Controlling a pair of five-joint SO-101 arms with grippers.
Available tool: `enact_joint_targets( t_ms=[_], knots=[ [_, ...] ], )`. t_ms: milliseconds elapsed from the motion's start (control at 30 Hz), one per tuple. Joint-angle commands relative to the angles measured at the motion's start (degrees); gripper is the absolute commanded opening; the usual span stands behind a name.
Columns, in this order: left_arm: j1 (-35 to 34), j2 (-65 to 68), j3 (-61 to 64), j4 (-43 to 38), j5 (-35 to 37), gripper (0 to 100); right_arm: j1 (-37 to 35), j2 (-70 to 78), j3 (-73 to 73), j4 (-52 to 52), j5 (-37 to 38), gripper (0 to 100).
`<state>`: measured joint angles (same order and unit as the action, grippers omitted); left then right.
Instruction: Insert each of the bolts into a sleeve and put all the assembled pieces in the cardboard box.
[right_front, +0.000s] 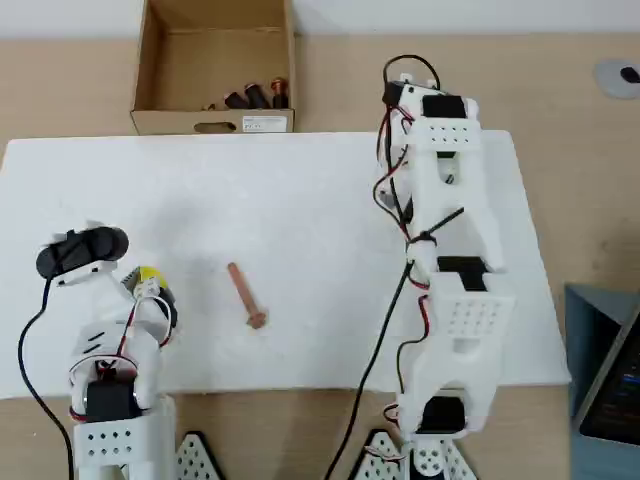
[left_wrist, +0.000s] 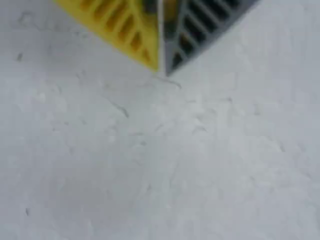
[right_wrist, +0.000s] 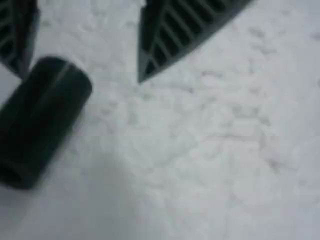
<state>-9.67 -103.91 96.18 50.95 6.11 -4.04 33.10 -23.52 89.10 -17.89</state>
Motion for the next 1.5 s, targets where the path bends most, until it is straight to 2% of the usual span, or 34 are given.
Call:
enact_joint_targets(
  t_ms=[0, 400, 467, 600, 767, 1133, 1467],
  knots=[
    [-0.4, -0.5, 0.9, 0.2, -0.1, 0, 1.7, 0.8, 0.0, -1.4, -0.5, 16.8],
    [-0.4, -0.5, 0.9, 0.2, -0.1, 0, 4.1, 7.6, -5.8, -1.7, -0.5, 16.7],
    [-0.4, -0.5, 0.9, 0.2, -0.1, 0, 4.0, 8.7, -6.8, -1.8, -0.5, 13.6],
    [-0.4, -0.5, 0.9, 0.2, -0.1, 0, 4.1, 10.5, -8.7, -1.6, -0.5, 0.6],
    [-0.4, -0.5, 0.9, 0.2, -0.1, 0, 3.8, 10.6, -8.9, -0.4, -0.5, 0.9],
    [-0.3, -0.5, 0.9, 0.2, -0.3, 0, 1.5, 2.6, -21.2, 13.0, -0.6, 0.9],
    [-0.2, -0.5, 0.9, 0.1, -0.4, 0, -2.2, -13.8, -14.4, 13.3, -0.3, 0.9]
  ],
)
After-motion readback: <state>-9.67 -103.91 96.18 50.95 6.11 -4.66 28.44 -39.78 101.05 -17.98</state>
